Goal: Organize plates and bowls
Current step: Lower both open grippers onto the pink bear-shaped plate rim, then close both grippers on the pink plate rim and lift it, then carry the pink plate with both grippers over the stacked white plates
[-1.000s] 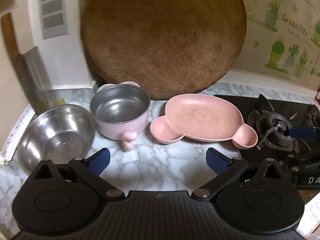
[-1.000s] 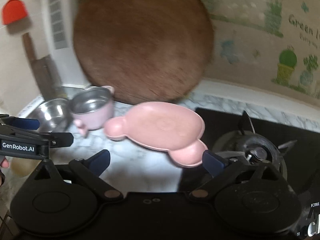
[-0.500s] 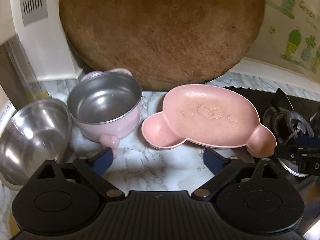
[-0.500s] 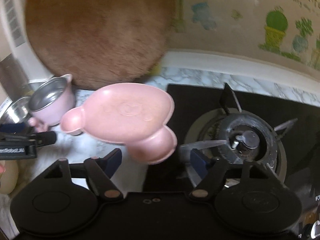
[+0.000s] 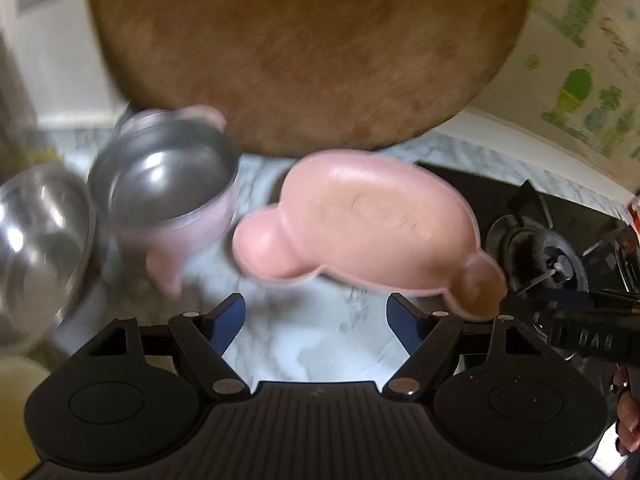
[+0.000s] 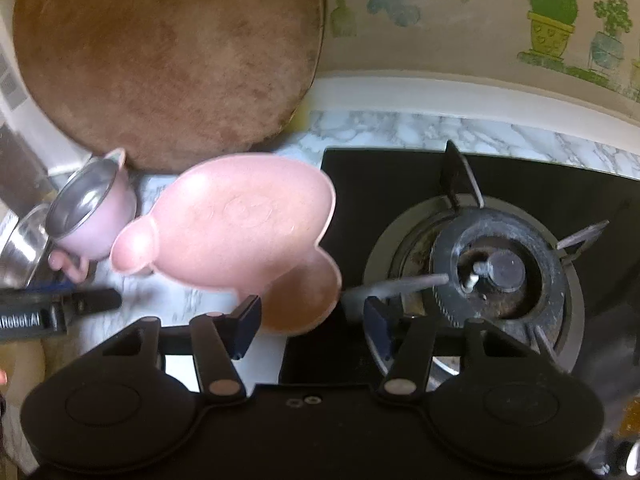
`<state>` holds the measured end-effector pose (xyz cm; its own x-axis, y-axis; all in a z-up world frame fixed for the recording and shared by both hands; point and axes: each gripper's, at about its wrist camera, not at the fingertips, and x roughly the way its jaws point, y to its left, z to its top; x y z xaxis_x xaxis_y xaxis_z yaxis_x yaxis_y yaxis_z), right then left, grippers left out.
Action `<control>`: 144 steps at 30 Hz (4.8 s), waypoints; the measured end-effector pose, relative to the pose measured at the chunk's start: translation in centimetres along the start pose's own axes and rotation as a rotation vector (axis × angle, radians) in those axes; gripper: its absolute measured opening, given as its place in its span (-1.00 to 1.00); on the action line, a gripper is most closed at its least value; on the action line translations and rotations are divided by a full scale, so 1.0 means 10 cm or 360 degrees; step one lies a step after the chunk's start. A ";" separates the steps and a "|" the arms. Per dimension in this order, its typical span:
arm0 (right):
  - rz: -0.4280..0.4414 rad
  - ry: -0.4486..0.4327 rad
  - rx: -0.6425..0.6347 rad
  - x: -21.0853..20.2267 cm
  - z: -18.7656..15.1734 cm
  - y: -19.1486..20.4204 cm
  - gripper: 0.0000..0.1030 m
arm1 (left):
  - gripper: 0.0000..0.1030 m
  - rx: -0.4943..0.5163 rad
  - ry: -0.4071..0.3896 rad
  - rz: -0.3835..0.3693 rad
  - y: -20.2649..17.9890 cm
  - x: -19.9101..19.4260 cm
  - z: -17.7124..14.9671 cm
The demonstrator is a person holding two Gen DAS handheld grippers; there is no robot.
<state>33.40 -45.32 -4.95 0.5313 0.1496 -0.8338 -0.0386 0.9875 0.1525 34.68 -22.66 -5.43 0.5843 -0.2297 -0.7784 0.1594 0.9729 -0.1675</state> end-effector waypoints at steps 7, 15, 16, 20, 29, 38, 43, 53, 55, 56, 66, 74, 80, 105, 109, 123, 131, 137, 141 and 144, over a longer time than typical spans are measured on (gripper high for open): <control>0.0048 -0.0070 0.0000 -0.05 0.32 0.04 0.10 | 0.51 0.0259 0.0022 0.0044 -0.21 0.18 0.56; -0.0012 0.0018 0.0059 0.35 0.53 -0.01 0.02 | 0.30 0.0381 0.0141 0.0172 -0.33 0.61 0.83; -0.0015 0.0022 0.0067 0.38 0.53 -0.03 0.01 | 0.28 0.0381 0.0150 0.0163 -0.33 0.64 0.85; 0.0024 0.0043 0.0104 0.45 0.57 -0.10 -0.07 | 0.26 0.0409 0.0180 0.0182 -0.34 0.79 0.91; 0.0066 0.0098 0.0134 0.60 0.60 -0.20 -0.28 | -0.18 0.0388 0.0242 0.0224 -0.25 1.07 1.01; 0.0106 0.0110 0.0207 0.69 0.63 -0.29 -0.52 | -0.35 0.0307 0.0316 0.0215 -0.14 1.18 1.01; 0.0086 0.0138 0.0242 0.72 0.62 -0.30 -0.60 | -0.44 0.0251 0.0320 0.0207 -0.09 1.17 1.01; 0.0094 0.0135 0.0261 0.74 0.59 -0.28 -0.81 | -0.85 0.0248 0.0299 0.0238 -0.01 1.10 1.00; 0.0095 0.0128 0.0264 0.73 0.58 -0.27 -0.82 | -0.86 0.0265 0.0301 0.0232 -0.01 1.08 0.99; 0.0096 0.0125 0.0267 0.73 0.58 -0.27 -0.82 | -0.86 0.0261 0.0300 0.0224 0.00 1.07 0.98; 0.0140 0.0049 0.0303 0.57 0.53 -0.30 -0.85 | -0.90 0.0220 0.0238 0.0190 -0.01 0.93 0.90; 0.0195 -0.0050 0.0295 0.25 0.48 -0.27 -0.88 | -0.90 0.0161 0.0145 0.0130 0.12 0.58 0.75; 0.0232 -0.0160 0.0245 -0.08 0.44 -0.16 -0.90 | -0.90 0.0093 0.0040 0.0062 0.22 0.24 0.66; 0.0429 -0.0265 0.0024 -1.38 -0.20 1.26 -0.91 | -0.90 -0.0049 -0.0272 0.0049 1.29 -2.00 -0.52; 0.0516 -0.0244 -0.0069 -1.47 -0.36 1.72 -0.91 | -0.90 -0.0137 -0.0286 0.0128 1.69 -2.41 -0.87; 0.0792 0.0021 -0.0366 -1.28 -0.98 3.19 -0.91 | -0.90 -0.0490 -0.0225 0.0457 2.86 -3.26 -1.94; 0.0871 0.0207 -0.0494 -1.01 -1.26 3.79 -0.91 | -0.90 -0.0665 -0.0115 0.0577 3.30 -3.34 -2.43; 0.0853 0.0325 -0.0547 -0.76 -1.42 4.02 -0.91 | -0.90 -0.0738 -0.0039 0.0609 3.42 -3.27 -2.68; 0.0822 0.0369 -0.0576 -0.63 -1.47 4.10 -0.91 | -0.90 -0.0753 0.0005 0.0616 3.46 -3.19 -2.74; 0.0799 0.0388 -0.0597 -0.56 -1.48 4.14 -0.91 | -0.90 -0.0752 0.0044 0.0612 3.50 -3.13 -2.75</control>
<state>16.29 -4.52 -1.81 0.1676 0.5584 -0.8125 -0.5459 0.7388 0.3952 0.11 19.31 -3.57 0.5079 0.1348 -0.8508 -0.4328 0.8939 -0.1167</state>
